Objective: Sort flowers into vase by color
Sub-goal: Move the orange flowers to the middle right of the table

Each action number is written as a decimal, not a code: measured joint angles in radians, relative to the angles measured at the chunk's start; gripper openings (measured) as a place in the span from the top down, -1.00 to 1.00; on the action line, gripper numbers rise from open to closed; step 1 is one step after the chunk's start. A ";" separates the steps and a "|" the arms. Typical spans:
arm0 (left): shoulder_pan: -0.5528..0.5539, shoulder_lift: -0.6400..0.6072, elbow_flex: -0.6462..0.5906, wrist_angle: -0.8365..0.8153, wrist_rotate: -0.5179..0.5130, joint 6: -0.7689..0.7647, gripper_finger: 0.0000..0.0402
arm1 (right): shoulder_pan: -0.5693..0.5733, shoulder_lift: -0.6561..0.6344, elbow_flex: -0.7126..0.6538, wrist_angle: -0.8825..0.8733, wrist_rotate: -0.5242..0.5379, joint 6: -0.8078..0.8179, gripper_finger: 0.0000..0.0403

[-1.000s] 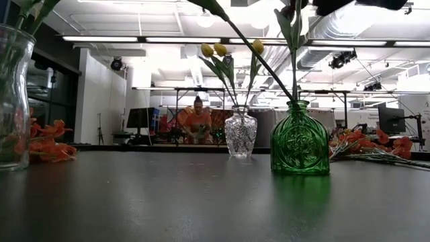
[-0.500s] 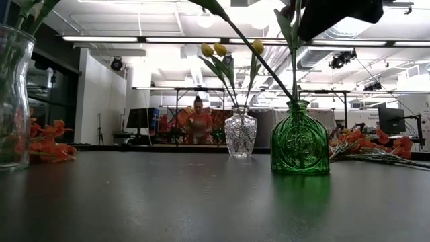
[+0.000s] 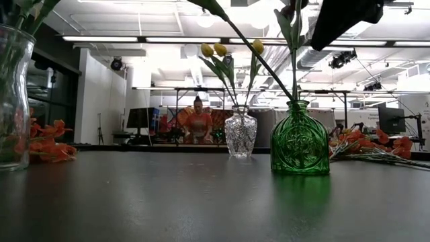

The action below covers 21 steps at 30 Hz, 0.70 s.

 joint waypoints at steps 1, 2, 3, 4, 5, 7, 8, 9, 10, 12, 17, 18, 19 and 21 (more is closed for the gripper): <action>-0.050 0.010 0.000 -0.008 -0.066 -0.054 1.00 | 0.000 0.000 0.000 -0.006 0.000 -0.025 0.86; -0.105 0.019 0.000 -0.028 -0.138 -0.119 1.00 | -0.001 0.000 0.000 -0.008 0.000 -0.051 0.86; -0.155 0.026 0.000 -0.056 -0.208 -0.182 1.00 | -0.003 0.000 0.000 -0.007 0.000 -0.076 0.86; -0.205 0.032 0.001 -0.093 -0.268 -0.252 1.00 | -0.006 0.000 0.000 -0.006 0.000 -0.097 0.86; -0.252 0.040 0.002 -0.152 -0.325 -0.334 1.00 | -0.007 0.000 0.000 -0.006 0.000 -0.109 0.86; -0.327 0.061 0.002 -0.315 -0.404 -0.525 1.00 | -0.012 0.000 0.000 -0.006 0.002 -0.119 0.86; -0.354 0.074 0.001 -0.396 -0.416 -0.624 1.00 | -0.013 0.000 0.000 -0.006 0.003 -0.119 0.86; -0.376 0.087 0.001 -0.476 -0.415 -0.725 1.00 | -0.013 0.000 0.000 -0.006 0.003 -0.115 0.86; -0.390 0.102 0.001 -0.549 -0.400 -0.818 1.00 | -0.012 0.000 0.000 -0.005 0.003 -0.108 0.86; -0.400 0.139 0.001 -0.653 -0.296 -0.955 1.00 | -0.005 0.000 0.000 -0.005 0.003 -0.104 0.86; -0.399 0.220 -0.043 -0.698 -0.055 -1.099 1.00 | 0.019 0.000 0.000 -0.003 0.010 -0.066 0.86; -0.396 0.227 -0.067 -0.661 -0.051 -1.100 1.00 | 0.022 0.001 0.000 -0.004 0.016 -0.059 0.86; -0.389 0.235 -0.092 -0.625 -0.052 -1.101 1.00 | 0.023 0.001 0.000 -0.003 0.024 -0.053 0.86; -0.364 0.244 -0.151 -0.544 -0.043 -1.101 1.00 | 0.023 0.001 0.000 -0.003 0.026 -0.043 0.86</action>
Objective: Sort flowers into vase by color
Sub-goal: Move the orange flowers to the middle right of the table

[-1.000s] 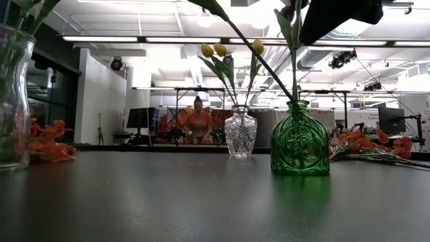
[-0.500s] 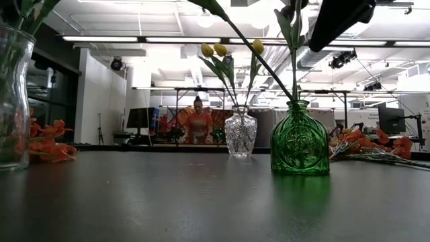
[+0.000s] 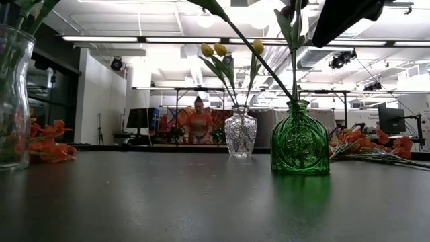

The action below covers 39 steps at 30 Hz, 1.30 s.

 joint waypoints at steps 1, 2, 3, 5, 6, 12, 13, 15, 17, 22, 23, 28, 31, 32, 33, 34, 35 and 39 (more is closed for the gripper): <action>0.017 0.003 -0.028 0.028 0.014 -0.002 1.00 | 0.000 0.000 0.000 0.001 0.000 0.004 0.86; 0.034 0.005 -0.057 0.050 0.031 -0.007 1.00 | 0.000 0.000 0.000 0.001 0.000 0.005 0.86; 0.051 0.006 -0.086 0.067 0.050 -0.010 1.00 | 0.000 0.000 0.000 0.001 0.000 0.005 0.86; 0.086 0.006 -0.138 0.088 0.070 -0.017 1.00 | -0.002 0.000 0.000 0.002 -0.001 0.006 0.86; 0.105 0.006 -0.160 0.098 0.075 -0.017 1.00 | -0.002 0.000 0.000 0.002 -0.006 0.006 0.86; 0.191 0.006 -0.248 0.132 0.041 -0.015 1.00 | -0.002 0.000 0.000 0.006 -0.018 0.026 0.86; 0.200 0.006 -0.254 0.131 0.024 -0.008 1.00 | -0.003 0.000 0.000 0.007 -0.018 0.029 0.86; 0.210 0.006 -0.262 0.138 -0.018 0.013 1.00 | -0.002 0.000 0.000 0.008 -0.018 0.032 0.86; 0.212 0.005 -0.273 0.175 -0.063 0.054 1.00 | -0.003 0.000 0.000 0.008 -0.017 0.031 0.86; 0.232 0.006 -0.318 0.274 -0.157 0.176 1.00 | -0.003 0.000 0.000 0.009 0.023 0.029 0.86; 0.239 0.006 -0.327 0.286 -0.168 0.196 1.00 | -0.003 0.000 0.000 0.009 0.026 0.029 0.86; 0.273 0.006 -0.366 0.311 -0.189 0.253 1.00 | -0.005 0.000 0.000 0.010 0.027 0.024 0.86; 0.294 0.006 -0.376 0.335 -0.190 0.302 1.00 | -0.005 0.000 0.000 0.010 0.027 0.024 0.86; 0.301 0.006 -0.376 0.343 -0.191 0.324 1.00 | -0.005 0.000 0.000 0.010 0.027 0.024 0.86; 0.310 0.006 -0.375 0.349 -0.191 0.343 1.00 | -0.005 0.000 0.000 0.010 0.027 0.025 0.86; 0.319 0.006 -0.375 0.351 -0.191 0.358 1.00 | -0.005 0.000 0.000 0.010 0.028 0.028 0.86; 0.329 0.007 -0.375 0.352 -0.192 0.374 1.00 | -0.005 0.000 0.000 0.010 0.032 0.029 0.86; 0.373 0.007 -0.375 0.359 -0.216 0.432 1.00 | -0.009 0.000 0.000 0.010 0.034 0.025 0.86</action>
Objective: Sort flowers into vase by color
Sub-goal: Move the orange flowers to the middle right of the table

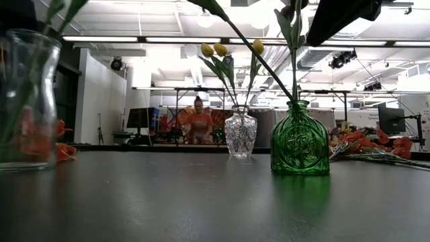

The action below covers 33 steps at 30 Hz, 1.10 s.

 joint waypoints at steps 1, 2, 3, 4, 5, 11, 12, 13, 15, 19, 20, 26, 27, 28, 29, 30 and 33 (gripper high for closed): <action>0.012 0.000 0.000 0.005 -0.005 0.014 1.00 | -0.002 0.000 0.000 0.000 0.000 -0.001 0.86; 0.024 0.000 0.000 0.010 -0.007 0.029 1.00 | -0.006 0.000 0.000 0.000 0.000 -0.002 0.86; 0.037 0.000 0.000 0.018 -0.008 0.048 1.00 | -0.009 0.000 0.000 0.000 0.000 -0.002 0.86; 0.048 0.000 0.000 0.028 -0.008 0.068 1.00 | -0.013 0.000 0.000 0.000 0.000 -0.002 0.86; 0.058 0.000 0.000 0.042 -0.008 0.088 1.00 | -0.016 0.000 0.000 0.000 0.000 -0.003 0.86; 0.134 0.000 0.000 0.097 -0.008 0.200 1.00 | -0.027 0.000 0.000 0.000 0.001 -0.014 0.86; 0.148 0.000 0.000 0.106 -0.008 0.219 1.00 | -0.027 0.000 0.000 0.000 0.006 -0.021 0.86; 0.161 0.000 0.000 0.115 -0.008 0.241 1.00 | -0.027 0.000 0.000 0.000 0.008 -0.023 0.86; 0.187 0.000 0.000 0.125 0.010 0.282 1.00 | -0.027 0.000 0.000 0.000 0.008 -0.023 0.86; 0.213 -0.021 0.000 0.122 0.160 0.356 1.00 | -0.027 0.000 0.000 0.000 0.003 -0.021 0.86; 0.207 -0.034 0.000 0.111 0.198 0.356 1.00 | -0.027 0.000 0.000 0.000 -0.001 -0.021 0.86; 0.043 -0.117 0.002 -0.042 0.203 0.127 1.00 | -0.027 0.000 0.000 0.000 -0.005 -0.023 0.86; 0.011 -0.117 0.002 -0.074 0.210 0.073 1.00 | -0.027 0.000 0.000 0.000 -0.005 -0.023 0.86; -0.017 -0.116 0.001 -0.093 0.216 0.023 1.00 | -0.027 0.000 0.000 0.000 -0.004 -0.023 0.86; -0.042 -0.111 0.001 -0.101 0.220 -0.018 1.00 | -0.027 0.000 0.000 0.000 -0.003 -0.023 0.86; -0.063 -0.108 0.001 -0.106 0.224 -0.057 1.00 | -0.027 0.000 0.000 0.000 -0.001 -0.023 0.86; -0.094 -0.097 0.001 -0.139 0.226 -0.167 0.99 | -0.027 0.000 0.000 -0.001 0.002 -0.021 0.86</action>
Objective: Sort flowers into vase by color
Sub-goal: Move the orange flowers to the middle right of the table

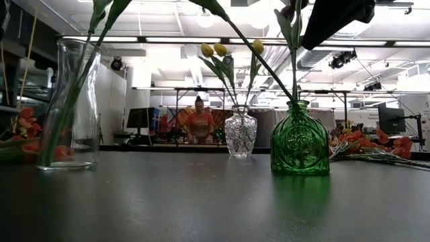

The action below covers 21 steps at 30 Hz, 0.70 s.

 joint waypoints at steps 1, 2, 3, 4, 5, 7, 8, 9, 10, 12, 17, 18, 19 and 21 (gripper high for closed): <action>-0.001 0.002 0.000 -0.006 0.004 -0.026 0.98 | 0.000 0.000 0.000 0.000 0.000 0.000 0.86; 0.000 0.003 0.000 -0.014 0.023 -0.049 0.97 | 0.000 0.000 0.000 0.000 -0.002 0.001 0.86; 0.001 0.003 0.000 -0.021 0.046 -0.063 0.94 | 0.000 0.000 0.000 0.000 -0.004 0.001 0.86; 0.003 0.003 0.000 -0.025 0.069 -0.070 0.90 | 0.000 0.000 0.000 0.000 -0.008 0.001 0.86; 0.004 0.003 0.000 -0.025 0.087 -0.071 0.85 | 0.000 0.000 0.000 0.000 -0.010 0.001 0.86; 0.010 0.003 0.000 -0.024 0.112 -0.078 0.72 | 0.003 0.000 0.000 0.000 -0.012 -0.001 0.86; 0.012 0.003 0.000 -0.024 0.120 -0.084 0.65 | 0.007 0.000 0.000 0.000 -0.014 -0.001 0.86; 0.016 0.004 0.000 -0.024 0.121 -0.091 0.57 | 0.009 -0.003 0.000 0.000 -0.019 -0.002 0.86; 0.020 0.007 0.000 -0.024 0.121 -0.097 0.48 | 0.013 -0.008 0.000 0.000 -0.024 -0.001 0.86; 0.032 0.018 0.000 -0.023 0.121 -0.100 0.32 | 0.021 -0.027 0.000 0.002 -0.029 0.003 0.86; 0.077 0.077 0.000 0.007 0.127 -0.077 -0.01 | 0.048 -0.103 0.000 0.015 -0.008 0.009 0.86; 0.087 0.094 0.000 0.016 0.133 -0.065 -0.06 | 0.054 -0.118 0.000 0.015 -0.001 0.009 0.86; 0.097 0.114 0.000 0.023 0.142 -0.062 -0.09 | 0.059 -0.133 0.000 0.015 0.006 0.009 0.86; 0.117 0.155 -0.001 0.027 0.163 -0.062 -0.14 | 0.069 -0.158 0.000 0.015 0.022 0.009 0.86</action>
